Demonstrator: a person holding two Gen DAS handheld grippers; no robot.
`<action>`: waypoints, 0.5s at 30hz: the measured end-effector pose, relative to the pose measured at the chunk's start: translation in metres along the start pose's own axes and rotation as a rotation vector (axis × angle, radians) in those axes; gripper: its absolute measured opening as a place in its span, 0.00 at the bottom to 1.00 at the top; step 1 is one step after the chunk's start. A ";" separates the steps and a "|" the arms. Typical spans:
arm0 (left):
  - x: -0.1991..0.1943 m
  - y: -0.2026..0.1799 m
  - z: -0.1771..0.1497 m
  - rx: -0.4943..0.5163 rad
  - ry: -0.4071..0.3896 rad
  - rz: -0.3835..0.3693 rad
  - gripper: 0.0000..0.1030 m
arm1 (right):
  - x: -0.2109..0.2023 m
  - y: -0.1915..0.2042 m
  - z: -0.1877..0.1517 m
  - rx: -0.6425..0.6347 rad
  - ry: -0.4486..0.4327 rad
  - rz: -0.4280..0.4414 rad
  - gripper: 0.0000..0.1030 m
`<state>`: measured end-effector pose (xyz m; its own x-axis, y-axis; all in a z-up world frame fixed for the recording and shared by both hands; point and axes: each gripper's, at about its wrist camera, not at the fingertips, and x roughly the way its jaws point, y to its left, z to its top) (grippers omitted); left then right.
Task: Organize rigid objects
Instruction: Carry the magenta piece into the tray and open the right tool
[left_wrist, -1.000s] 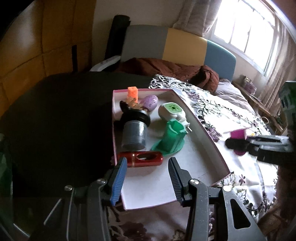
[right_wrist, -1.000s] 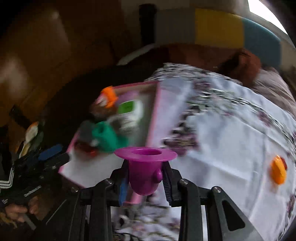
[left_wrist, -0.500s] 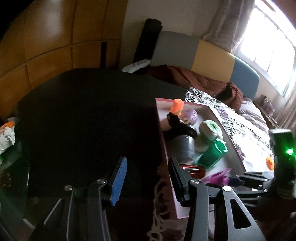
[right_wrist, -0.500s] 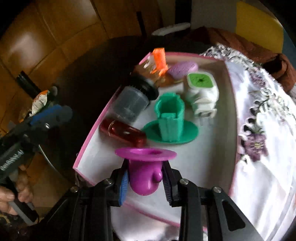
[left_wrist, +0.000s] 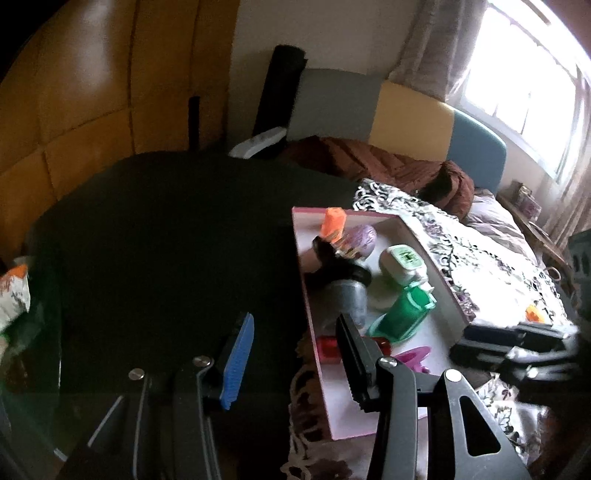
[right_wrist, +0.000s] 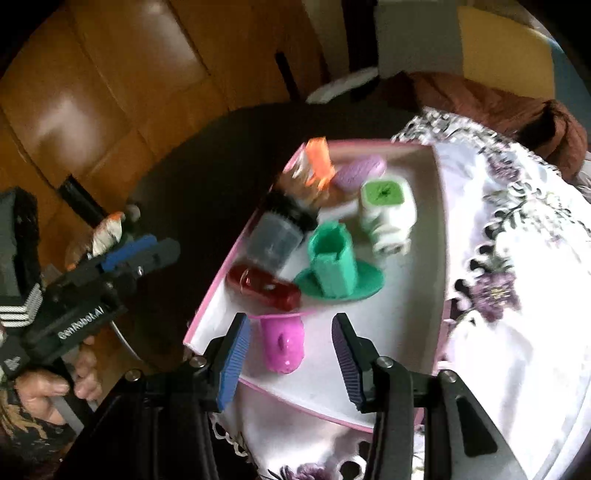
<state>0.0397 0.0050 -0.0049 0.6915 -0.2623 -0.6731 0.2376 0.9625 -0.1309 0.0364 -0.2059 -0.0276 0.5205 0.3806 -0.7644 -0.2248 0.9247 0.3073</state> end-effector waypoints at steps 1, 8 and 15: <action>-0.002 -0.004 0.002 0.012 -0.006 -0.007 0.46 | -0.010 -0.003 0.000 0.005 -0.013 -0.004 0.45; -0.012 -0.031 0.012 0.085 -0.032 -0.051 0.46 | -0.064 -0.049 0.004 0.080 -0.106 -0.100 0.45; -0.017 -0.072 0.019 0.173 -0.044 -0.112 0.46 | -0.114 -0.126 -0.005 0.221 -0.150 -0.287 0.45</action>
<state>0.0239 -0.0609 0.0293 0.6826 -0.3737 -0.6280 0.4256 0.9019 -0.0741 0.0015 -0.3662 0.0184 0.6545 0.0881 -0.7509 0.1220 0.9679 0.2198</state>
